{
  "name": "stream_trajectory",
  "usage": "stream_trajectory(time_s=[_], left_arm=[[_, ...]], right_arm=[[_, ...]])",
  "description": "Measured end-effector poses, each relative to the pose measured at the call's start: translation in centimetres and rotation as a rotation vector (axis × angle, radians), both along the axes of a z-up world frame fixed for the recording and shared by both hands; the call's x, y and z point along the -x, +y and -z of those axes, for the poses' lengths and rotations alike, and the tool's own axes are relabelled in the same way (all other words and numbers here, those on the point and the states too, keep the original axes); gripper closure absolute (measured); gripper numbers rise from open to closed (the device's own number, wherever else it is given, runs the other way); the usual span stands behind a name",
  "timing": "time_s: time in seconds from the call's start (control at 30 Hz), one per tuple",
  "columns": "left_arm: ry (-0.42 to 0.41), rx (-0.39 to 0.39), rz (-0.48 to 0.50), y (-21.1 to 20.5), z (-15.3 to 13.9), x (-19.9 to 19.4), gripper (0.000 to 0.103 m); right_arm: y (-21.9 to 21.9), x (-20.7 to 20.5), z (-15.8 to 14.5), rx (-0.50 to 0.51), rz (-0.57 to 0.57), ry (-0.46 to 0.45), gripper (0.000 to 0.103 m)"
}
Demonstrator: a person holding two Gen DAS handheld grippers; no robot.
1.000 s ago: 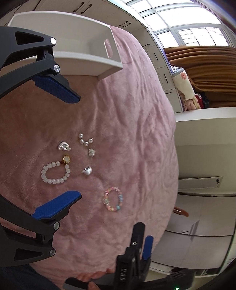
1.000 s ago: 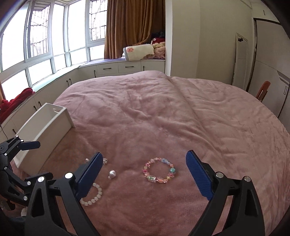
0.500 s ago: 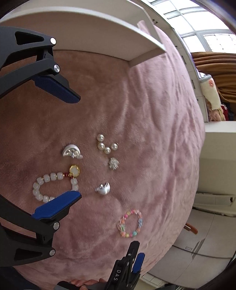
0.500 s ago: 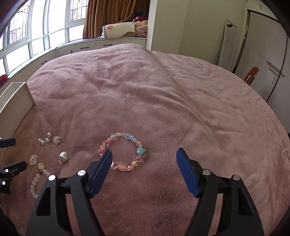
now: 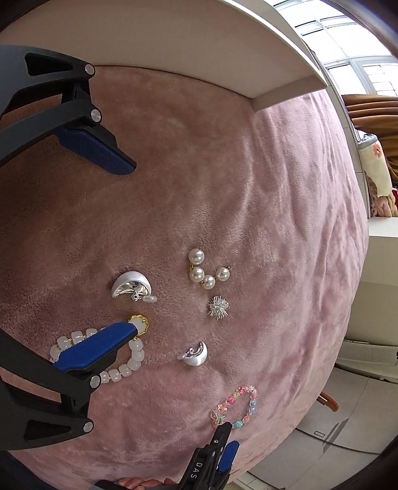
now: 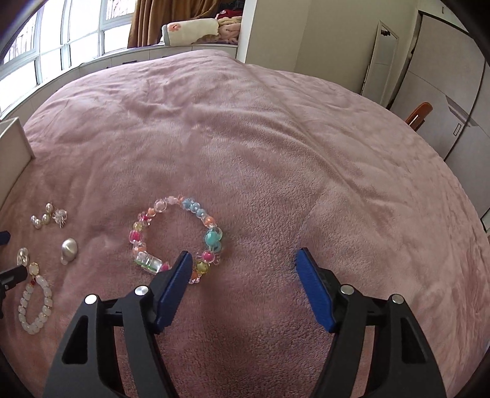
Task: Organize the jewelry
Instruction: 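Grasp the silver crescent earring with left tool while right tool grasps pastel bracelet, then lift the crescent earring with the left tool while right tool lifts the bracelet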
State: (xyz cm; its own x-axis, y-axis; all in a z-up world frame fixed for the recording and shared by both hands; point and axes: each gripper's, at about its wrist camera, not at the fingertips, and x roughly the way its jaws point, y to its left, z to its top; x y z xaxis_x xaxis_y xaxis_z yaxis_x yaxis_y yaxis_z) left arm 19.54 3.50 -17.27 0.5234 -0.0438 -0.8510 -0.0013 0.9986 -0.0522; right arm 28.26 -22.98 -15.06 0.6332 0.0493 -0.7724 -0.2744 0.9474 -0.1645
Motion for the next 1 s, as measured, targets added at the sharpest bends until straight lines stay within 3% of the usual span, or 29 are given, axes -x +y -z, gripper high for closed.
stream_trajectory(time_s=[0.17, 0.27, 0.33, 0.47, 0.5, 0.7, 0.8, 1.0], left_arm=[[-0.017, -0.03, 0.002, -0.4, 0.2, 0.1, 0.009], [-0.017, -0.062, -0.007, -0.4, 0.2, 0.2, 0.026], [-0.016, -0.053, -0.012, -0.2, 0.2, 0.3, 0.028], [-0.022, -0.048, -0.022, 0.1, 0.1, 0.4, 0.044], [-0.027, -0.044, -0.024, 0.1, -0.1, 0.4, 0.053], [-0.03, -0.005, -0.021, 0.5, -0.3, 0.7, 0.081], [-0.03, 0.022, -0.028, 0.8, -0.4, 0.8, 0.081], [-0.028, 0.064, -0.028, 0.9, -1.0, 1.0, 0.081]], right_arm=[[0.5, 0.3, 0.2, 0.004, -0.04, 0.012, 0.054], [0.9, 0.5, 0.1, -0.001, -0.07, 0.021, 0.067], [0.9, 0.5, 0.1, -0.026, -0.08, 0.034, 0.076], [0.4, 0.6, 0.0, -0.12, -0.088, 0.072, 0.09], [0.4, 0.6, 0.0, -0.134, -0.089, 0.078, 0.091], [-0.1, 0.9, -0.1, -0.244, -0.083, 0.124, 0.091], [-0.4, 1.1, -0.3, -0.301, -0.076, 0.147, 0.091], [0.5, 2.1, -1.1, -0.305, -0.107, 0.138, 0.091]])
